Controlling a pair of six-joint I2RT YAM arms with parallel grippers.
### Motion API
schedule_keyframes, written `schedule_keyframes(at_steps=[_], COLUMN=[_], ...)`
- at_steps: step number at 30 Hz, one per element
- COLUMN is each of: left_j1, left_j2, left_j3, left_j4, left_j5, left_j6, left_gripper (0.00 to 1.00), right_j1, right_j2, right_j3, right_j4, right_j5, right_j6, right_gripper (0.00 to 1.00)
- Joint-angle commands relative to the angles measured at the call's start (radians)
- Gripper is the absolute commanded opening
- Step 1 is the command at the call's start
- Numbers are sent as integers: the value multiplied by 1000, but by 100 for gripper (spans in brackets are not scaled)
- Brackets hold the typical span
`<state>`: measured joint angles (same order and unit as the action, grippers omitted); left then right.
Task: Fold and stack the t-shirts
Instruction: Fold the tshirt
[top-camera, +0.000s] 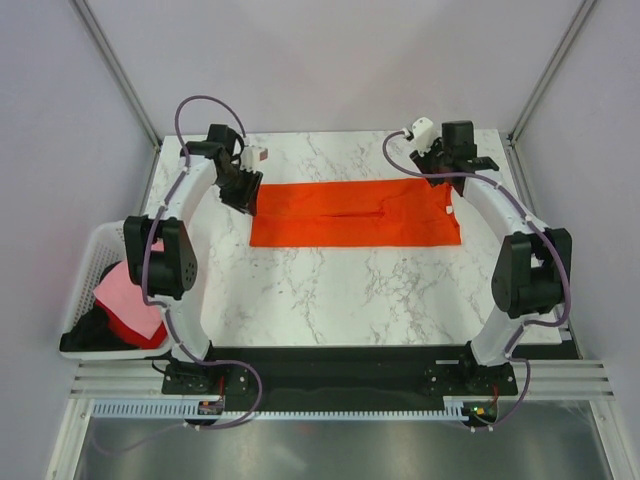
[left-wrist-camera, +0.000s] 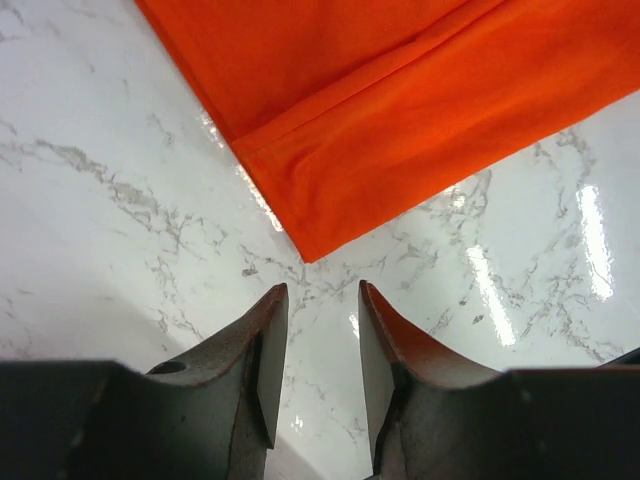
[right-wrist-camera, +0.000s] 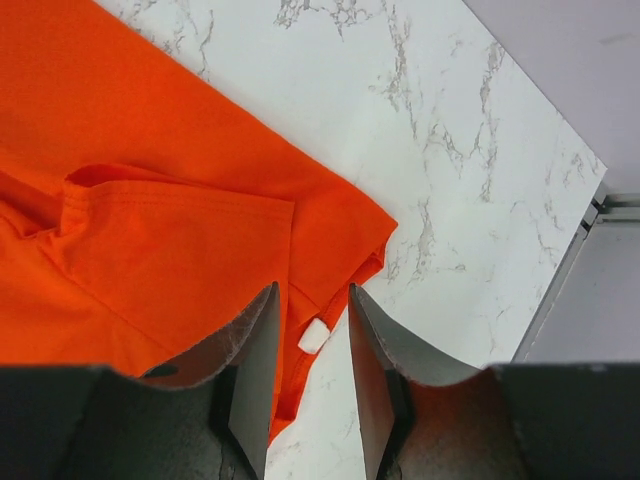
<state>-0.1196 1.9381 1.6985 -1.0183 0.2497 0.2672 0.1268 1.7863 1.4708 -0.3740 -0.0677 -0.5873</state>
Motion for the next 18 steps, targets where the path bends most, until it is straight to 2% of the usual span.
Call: schedule_keyframes(at_steps=[1,3,9,14,18], left_j1=[-37,-54,-63,-63,-63], left_j2=[7,59,162,188,190], left_j3=[-8,6,62,35,4], left_j4=[24,24,26,27,38], left_j5=[57,75,89,68,74], left_j6=[64,70,69,75,81], left_gripper=[41,35,33,33,38], right_j1=[4,5,8,8,7], right_j2=[-56,-42,18,65,88], right_j3=[-49,-63,-49,-47,-50], right_j4=[-31,-54,-74,-75,-78], right_j5=[-50,-70,-83,-84,-90], right_j6=[44,53,80,76,80], right_gripper=[42,42,42,41,41])
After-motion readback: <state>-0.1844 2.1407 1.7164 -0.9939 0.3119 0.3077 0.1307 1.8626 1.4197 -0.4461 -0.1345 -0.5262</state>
